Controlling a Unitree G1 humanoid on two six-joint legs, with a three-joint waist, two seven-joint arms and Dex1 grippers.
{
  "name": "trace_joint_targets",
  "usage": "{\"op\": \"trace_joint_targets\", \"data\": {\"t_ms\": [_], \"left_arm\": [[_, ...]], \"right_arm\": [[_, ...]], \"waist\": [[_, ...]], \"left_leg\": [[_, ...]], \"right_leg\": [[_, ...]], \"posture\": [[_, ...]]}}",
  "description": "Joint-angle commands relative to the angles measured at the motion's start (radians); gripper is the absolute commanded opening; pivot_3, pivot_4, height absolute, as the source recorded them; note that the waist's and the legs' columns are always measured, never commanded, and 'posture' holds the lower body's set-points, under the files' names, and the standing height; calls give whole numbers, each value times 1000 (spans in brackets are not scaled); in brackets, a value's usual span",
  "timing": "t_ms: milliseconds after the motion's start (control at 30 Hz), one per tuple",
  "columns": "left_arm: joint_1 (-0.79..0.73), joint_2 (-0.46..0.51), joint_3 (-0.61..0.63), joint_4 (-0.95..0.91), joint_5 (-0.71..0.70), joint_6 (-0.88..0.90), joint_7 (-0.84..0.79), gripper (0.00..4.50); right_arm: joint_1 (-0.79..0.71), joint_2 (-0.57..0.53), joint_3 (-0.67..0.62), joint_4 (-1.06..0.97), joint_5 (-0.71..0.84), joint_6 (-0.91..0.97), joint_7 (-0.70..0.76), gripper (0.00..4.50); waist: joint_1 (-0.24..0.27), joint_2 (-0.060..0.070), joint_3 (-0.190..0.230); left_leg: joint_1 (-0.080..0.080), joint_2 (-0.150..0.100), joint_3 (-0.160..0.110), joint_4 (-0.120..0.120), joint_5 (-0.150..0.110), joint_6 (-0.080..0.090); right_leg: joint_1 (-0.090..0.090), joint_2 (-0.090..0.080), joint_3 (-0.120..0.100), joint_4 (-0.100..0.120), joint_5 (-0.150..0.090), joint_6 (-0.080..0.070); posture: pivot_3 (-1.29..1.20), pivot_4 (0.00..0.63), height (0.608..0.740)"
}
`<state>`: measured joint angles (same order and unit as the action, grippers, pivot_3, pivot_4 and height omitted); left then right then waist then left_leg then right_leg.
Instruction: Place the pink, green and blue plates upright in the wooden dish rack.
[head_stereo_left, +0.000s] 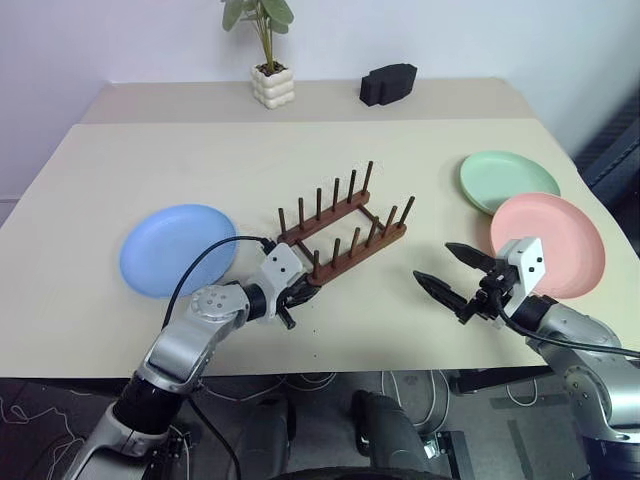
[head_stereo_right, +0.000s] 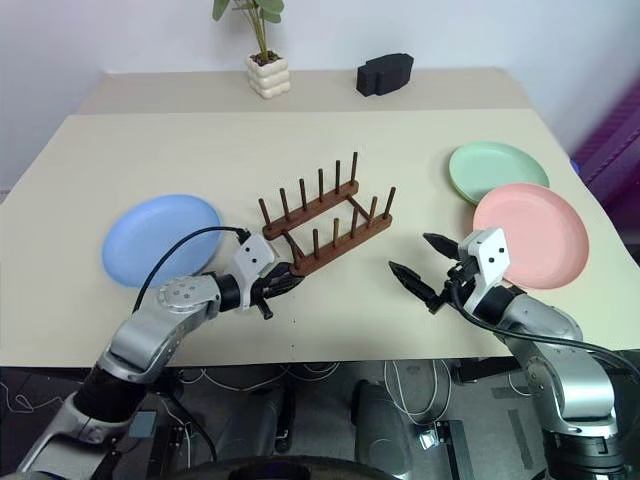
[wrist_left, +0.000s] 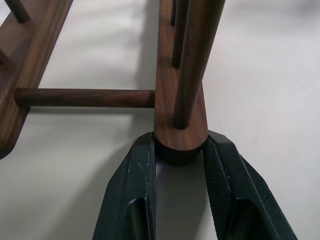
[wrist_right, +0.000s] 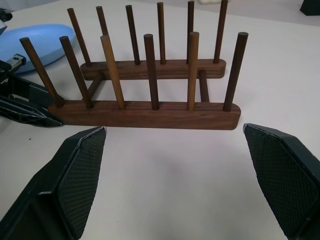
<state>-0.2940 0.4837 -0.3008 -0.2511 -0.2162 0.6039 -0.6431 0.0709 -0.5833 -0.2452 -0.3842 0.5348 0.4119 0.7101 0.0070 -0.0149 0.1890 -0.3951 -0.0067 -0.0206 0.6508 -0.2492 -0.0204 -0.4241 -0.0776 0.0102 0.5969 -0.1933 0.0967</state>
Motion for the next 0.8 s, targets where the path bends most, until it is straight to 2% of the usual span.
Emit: {"op": "trace_joint_targets", "data": {"t_ms": [33,133,367,567,800], "left_arm": [[-60,30,-7,76,8,-105,-115,751],[-171,56,-3,215,-18,-256,-317,751],[-351,62,-45,532,35,-477,-596,751],[-445,0,-49,739,90,-614,-645,751],[-482,-63,-39,848,122,-667,-659,751]], "right_arm": [[29,0,-13,-21,-8,-25,0,4500],[87,-19,-1,-30,-39,-31,11,4500],[169,4,-9,-75,-48,-50,-4,4500],[209,28,-15,-97,-59,-79,-38,4500],[230,31,-15,-107,-63,-95,-55,4500]], "waist": [[5,0,0],[9,0,0],[4,0,0],[5,0,0],[6,-1,1]], "left_leg": [[0,0,0,0,0,0],[-1,0,-1,1,0,0],[-3,-1,1,0,0,1],[-4,-1,0,1,-1,1],[-6,-1,0,3,-1,1]], "right_leg": [[0,0,0,0,0,0],[0,0,-1,0,0,0],[-2,-1,0,0,2,-4],[-3,0,0,-1,2,-3],[-3,0,-1,-1,2,-3]], "posture": [[0,150,736],[0,150,736],[0,150,736],[0,150,736],[0,150,736]]}}
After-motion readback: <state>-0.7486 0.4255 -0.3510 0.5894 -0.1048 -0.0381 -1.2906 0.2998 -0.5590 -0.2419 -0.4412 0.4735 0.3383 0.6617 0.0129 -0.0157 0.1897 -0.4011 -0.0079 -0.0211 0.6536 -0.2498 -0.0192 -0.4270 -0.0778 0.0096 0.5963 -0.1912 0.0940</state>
